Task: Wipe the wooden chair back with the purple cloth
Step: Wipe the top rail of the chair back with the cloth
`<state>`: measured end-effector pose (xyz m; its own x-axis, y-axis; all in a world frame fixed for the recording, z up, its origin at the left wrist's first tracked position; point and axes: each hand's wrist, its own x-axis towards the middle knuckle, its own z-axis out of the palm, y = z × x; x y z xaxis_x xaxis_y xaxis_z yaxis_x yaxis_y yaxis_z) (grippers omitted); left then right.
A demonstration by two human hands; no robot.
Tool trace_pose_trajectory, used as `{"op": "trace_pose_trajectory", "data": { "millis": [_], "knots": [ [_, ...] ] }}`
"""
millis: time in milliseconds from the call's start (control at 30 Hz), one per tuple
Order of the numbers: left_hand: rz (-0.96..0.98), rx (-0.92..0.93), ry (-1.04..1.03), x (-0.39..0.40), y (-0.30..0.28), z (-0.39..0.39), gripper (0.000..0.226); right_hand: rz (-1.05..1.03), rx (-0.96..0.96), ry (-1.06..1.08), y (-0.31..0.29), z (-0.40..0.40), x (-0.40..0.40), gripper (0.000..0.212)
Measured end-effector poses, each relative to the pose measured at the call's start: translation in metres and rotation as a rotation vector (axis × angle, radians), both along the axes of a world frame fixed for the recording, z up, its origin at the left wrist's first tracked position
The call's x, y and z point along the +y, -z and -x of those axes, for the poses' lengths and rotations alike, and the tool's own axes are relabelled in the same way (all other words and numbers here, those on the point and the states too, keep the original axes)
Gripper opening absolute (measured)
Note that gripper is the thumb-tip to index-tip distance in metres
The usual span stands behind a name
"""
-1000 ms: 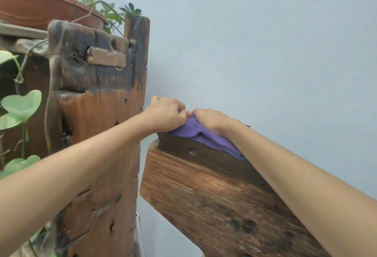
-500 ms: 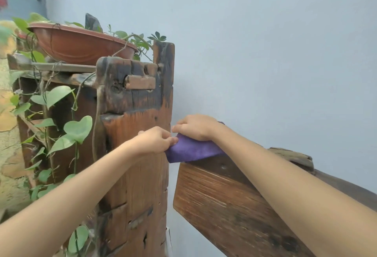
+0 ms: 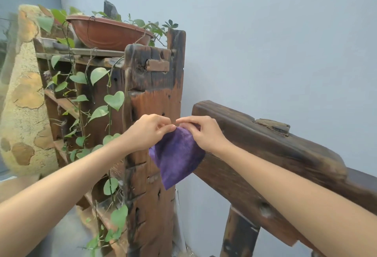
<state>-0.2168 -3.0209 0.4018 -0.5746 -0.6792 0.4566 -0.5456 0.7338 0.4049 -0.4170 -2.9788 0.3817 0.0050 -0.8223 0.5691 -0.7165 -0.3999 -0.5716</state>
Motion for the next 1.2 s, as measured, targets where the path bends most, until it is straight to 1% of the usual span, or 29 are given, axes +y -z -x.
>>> {"op": "trace_pose_trajectory", "data": {
  "millis": [100,233,434,534,600,634,700,734,767,834,901,967,1034,1067,1101,1201],
  "knots": [
    [0.017,-0.014,0.008,0.026,0.001,0.002,0.034,0.011,-0.185,0.028,0.006,0.007,0.031,0.019],
    [0.034,-0.086,-0.014,0.058,0.001,0.000,0.032,-0.007,-0.259,0.093,0.010,0.020,0.081,0.023],
    [0.010,-0.167,0.049,0.111,0.006,0.006,0.034,-0.015,-0.185,0.255,0.006,0.043,0.164,0.019],
    [0.007,-0.276,0.098,0.147,0.011,0.020,0.035,-0.049,-0.160,0.320,0.006,0.052,0.213,0.014],
    [-0.014,-0.340,0.126,0.167,0.013,0.029,0.036,-0.057,-0.179,0.349,0.006,0.055,0.245,0.012],
    [-0.033,-0.366,0.148,0.176,0.014,0.033,0.034,-0.054,-0.186,0.360,0.007,0.056,0.259,0.012],
    [-0.078,-0.396,0.205,0.196,0.016,0.043,0.023,-0.039,-0.196,0.384,0.009,0.057,0.289,0.012],
    [-0.106,-0.377,0.249,0.208,0.018,0.049,0.018,-0.032,-0.195,0.387,0.010,0.057,0.304,0.012],
    [-0.149,-0.338,0.291,0.220,0.019,0.056,0.022,-0.028,-0.191,0.382,0.010,0.057,0.317,0.013],
    [-0.277,-0.216,0.386,0.249,0.022,0.071,0.040,-0.025,-0.176,0.388,0.011,0.056,0.343,0.014],
    [-0.378,-0.099,0.493,0.285,0.027,0.089,0.047,-0.028,-0.144,0.389,0.012,0.057,0.374,0.014],
    [-0.374,-0.027,0.540,0.305,0.033,0.104,0.038,-0.038,-0.115,0.373,0.011,0.059,0.392,0.014],
    [-0.321,0.006,0.548,0.328,0.039,0.117,0.020,-0.055,-0.100,0.390,0.012,0.062,0.419,0.016],
    [-0.324,0.017,0.554,0.328,0.042,0.119,0.013,-0.066,-0.106,0.385,0.011,0.062,0.422,0.017],
    [-0.360,0.006,0.605,0.343,0.048,0.127,0.010,-0.073,-0.114,0.412,0.013,0.066,0.445,0.018],
    [-0.397,-0.098,0.666,0.355,0.065,0.133,0.015,-0.042,-0.120,0.415,0.013,0.070,0.473,0.020]
  ]
}}
